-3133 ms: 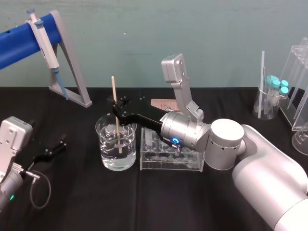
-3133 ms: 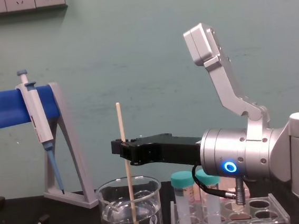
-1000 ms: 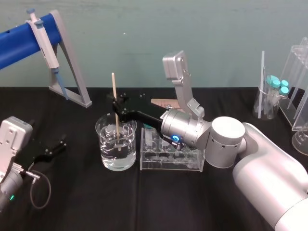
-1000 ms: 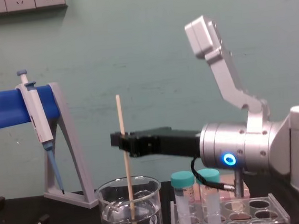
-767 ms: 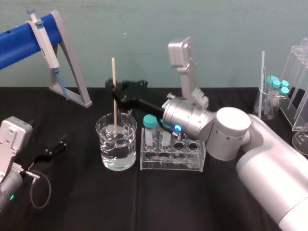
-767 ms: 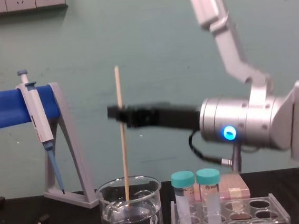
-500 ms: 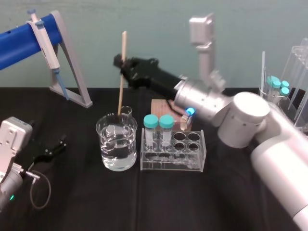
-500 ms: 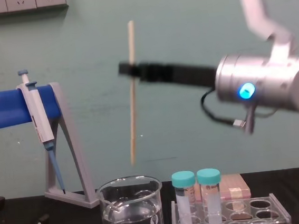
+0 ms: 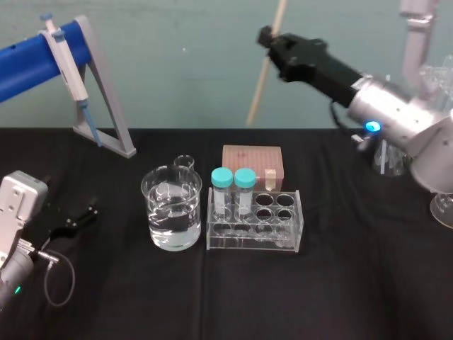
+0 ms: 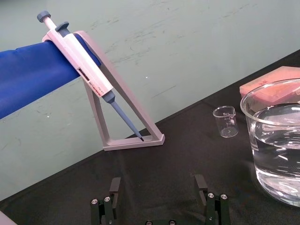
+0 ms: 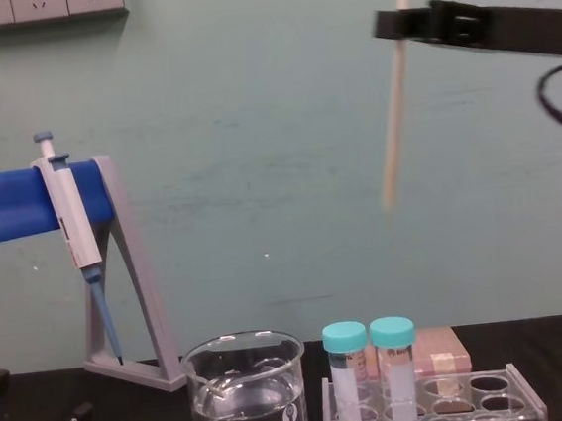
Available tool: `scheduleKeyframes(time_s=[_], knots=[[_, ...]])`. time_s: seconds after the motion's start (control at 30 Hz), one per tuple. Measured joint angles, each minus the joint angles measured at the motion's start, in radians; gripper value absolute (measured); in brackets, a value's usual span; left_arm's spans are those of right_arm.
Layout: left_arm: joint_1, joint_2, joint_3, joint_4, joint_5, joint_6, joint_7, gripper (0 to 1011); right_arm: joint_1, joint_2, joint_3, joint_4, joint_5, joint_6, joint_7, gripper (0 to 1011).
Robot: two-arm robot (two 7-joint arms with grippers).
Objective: Hold the thermometer with one hand and immerse one end into the beaker, then reinsert it into the test tube rack.
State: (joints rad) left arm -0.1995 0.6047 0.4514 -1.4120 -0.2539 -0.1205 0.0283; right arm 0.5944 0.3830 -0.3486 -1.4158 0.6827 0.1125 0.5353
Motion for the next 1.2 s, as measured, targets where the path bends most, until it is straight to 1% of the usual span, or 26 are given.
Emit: scheduleKeyframes(time_s=[0.03,0.13,0.2,0.3,0.4,0.63,0.8,0.97,1.2], knots=[[0.000,0.000,0.000,0.000,0.000,0.000,0.000,1004,-0.007,0.024,0.006,-0.011,0.001,0.008,-0.006,47],[0.000,0.000,0.000,0.000,0.000,0.000,0.000,1004,-0.020,0.061,0.006,-0.019,-0.001,0.020,-0.013,47],[0.000,0.000,0.000,0.000,0.000,0.000,0.000,1004,-0.029,0.086,-0.004,-0.017,-0.009,0.024,-0.013,47],[0.000,0.000,0.000,0.000,0.000,0.000,0.000,1004,-0.043,0.110,-0.022,-0.001,-0.022,0.023,-0.009,47],[0.000,0.000,0.000,0.000,0.000,0.000,0.000,1004,-0.057,0.123,-0.036,0.018,-0.029,0.015,0.002,47],[0.000,0.000,0.000,0.000,0.000,0.000,0.000,1003,-0.074,0.136,-0.055,0.060,-0.037,-0.001,0.019,47],[0.000,0.000,0.000,0.000,0.000,0.000,0.000,1004,-0.078,0.135,-0.064,0.084,-0.044,-0.017,0.030,47],[0.000,0.000,0.000,0.000,0.000,0.000,0.000,1004,-0.077,0.118,-0.072,0.125,-0.055,-0.060,0.047,47],[0.000,0.000,0.000,0.000,0.000,0.000,0.000,1004,-0.069,0.097,-0.079,0.167,-0.067,-0.085,0.062,47]])
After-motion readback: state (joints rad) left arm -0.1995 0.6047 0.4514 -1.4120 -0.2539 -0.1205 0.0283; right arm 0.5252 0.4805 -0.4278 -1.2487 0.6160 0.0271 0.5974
